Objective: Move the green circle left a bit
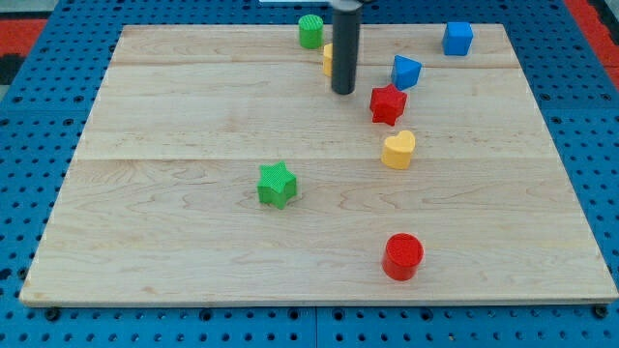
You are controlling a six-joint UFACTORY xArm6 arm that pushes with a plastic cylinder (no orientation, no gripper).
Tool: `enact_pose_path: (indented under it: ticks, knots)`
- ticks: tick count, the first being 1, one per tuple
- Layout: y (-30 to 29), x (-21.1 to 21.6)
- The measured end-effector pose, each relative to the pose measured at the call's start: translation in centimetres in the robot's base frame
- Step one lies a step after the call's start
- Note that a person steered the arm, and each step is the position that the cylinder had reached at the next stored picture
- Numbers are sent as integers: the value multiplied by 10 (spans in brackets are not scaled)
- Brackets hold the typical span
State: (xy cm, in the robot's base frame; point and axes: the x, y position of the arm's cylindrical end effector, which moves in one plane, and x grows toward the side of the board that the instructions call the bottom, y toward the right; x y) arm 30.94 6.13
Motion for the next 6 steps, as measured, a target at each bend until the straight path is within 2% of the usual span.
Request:
enact_pose_path:
  ticks: [1,2,3,4,6]
  knots:
    - [72,-19]
    - [34,-93]
    - [-12,-117]
    - [-61,-115]
    - [-162,1]
